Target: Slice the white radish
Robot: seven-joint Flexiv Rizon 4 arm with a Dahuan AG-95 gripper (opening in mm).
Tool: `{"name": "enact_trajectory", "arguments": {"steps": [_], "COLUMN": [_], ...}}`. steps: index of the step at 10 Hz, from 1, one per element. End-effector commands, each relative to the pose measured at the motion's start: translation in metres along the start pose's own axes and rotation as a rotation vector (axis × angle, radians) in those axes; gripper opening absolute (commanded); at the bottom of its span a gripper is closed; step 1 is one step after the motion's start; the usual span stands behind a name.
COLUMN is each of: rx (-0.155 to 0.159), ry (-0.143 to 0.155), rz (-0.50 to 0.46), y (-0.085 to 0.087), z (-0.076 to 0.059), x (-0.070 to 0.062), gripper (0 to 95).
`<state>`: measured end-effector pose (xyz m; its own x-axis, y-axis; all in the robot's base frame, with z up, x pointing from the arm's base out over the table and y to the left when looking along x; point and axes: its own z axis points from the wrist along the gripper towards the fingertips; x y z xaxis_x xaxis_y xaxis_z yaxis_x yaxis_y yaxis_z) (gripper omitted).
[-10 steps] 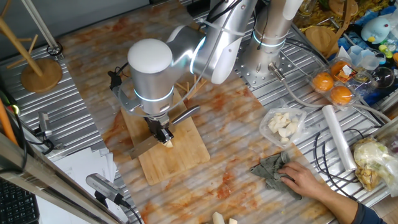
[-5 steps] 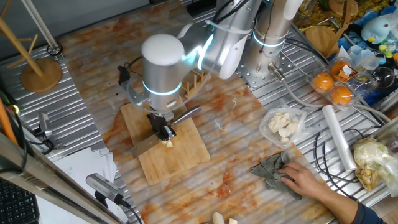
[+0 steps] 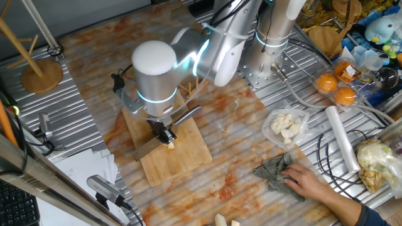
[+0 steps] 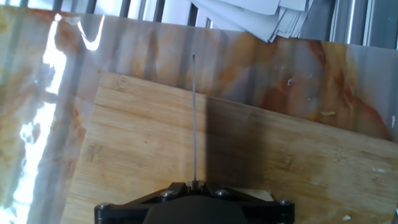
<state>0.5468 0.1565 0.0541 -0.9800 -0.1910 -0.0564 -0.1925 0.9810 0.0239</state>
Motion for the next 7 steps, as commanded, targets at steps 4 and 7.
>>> {"name": "enact_trajectory", "arguments": {"steps": [4,7], "rx": [0.016,0.02], "ry": [0.031,0.023], "rz": [-0.027,-0.04], "y": [-0.005,-0.01], "z": [-0.008,-0.008], "x": [0.009,0.017], "gripper": [0.0,0.0]}}
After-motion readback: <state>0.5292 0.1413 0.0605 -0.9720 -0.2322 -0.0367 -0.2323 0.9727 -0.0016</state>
